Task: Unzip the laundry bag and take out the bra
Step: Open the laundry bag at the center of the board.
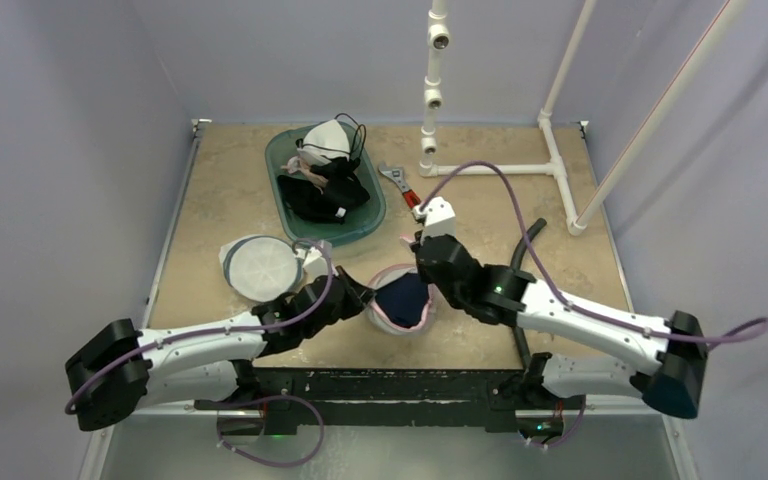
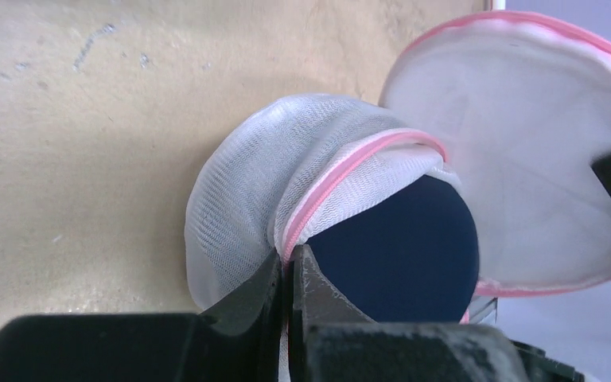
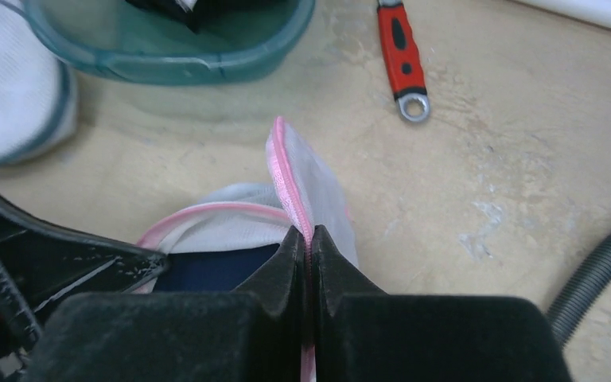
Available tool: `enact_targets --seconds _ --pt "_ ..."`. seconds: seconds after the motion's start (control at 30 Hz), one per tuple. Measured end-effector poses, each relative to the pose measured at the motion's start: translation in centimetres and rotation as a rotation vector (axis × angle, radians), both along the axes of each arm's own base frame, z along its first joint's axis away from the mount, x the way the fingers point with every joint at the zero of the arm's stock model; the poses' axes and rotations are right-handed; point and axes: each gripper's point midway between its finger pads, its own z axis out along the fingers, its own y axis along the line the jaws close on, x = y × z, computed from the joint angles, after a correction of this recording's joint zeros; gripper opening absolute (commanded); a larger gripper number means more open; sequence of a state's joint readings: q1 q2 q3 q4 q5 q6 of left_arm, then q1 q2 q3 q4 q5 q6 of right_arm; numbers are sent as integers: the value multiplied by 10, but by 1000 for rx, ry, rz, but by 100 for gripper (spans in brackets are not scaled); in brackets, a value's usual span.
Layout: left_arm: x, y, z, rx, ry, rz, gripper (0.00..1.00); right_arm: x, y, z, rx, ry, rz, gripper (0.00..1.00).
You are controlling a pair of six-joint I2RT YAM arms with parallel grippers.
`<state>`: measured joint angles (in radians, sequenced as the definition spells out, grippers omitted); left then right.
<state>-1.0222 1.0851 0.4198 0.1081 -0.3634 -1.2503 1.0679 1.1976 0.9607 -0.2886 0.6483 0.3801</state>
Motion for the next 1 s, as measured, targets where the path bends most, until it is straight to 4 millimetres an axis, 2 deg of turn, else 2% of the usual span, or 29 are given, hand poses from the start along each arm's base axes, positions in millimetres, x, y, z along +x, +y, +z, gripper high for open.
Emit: enact_targets --seconds 0.17,0.33,0.47,0.57,0.67,0.8,1.0 --pt "9 18 13 -67 -60 104 0 -9 -3 30 250 -127 45 0" --pt "19 34 30 -123 -129 201 0 -13 -8 45 394 -228 70 0" --pt "26 41 42 -168 -159 265 0 -13 -18 55 473 -271 25 0" --pt "26 44 32 -178 -141 291 0 -14 -31 55 542 -273 -34 0" --pt "21 51 4 -151 -99 304 0 -20 -44 43 600 -249 -81 0" --pt "13 63 -26 -109 -52 317 0 -27 -57 21 653 -183 -147 14" --pt "12 64 -27 -128 -54 321 0 -33 -70 6 704 -119 -225 52"
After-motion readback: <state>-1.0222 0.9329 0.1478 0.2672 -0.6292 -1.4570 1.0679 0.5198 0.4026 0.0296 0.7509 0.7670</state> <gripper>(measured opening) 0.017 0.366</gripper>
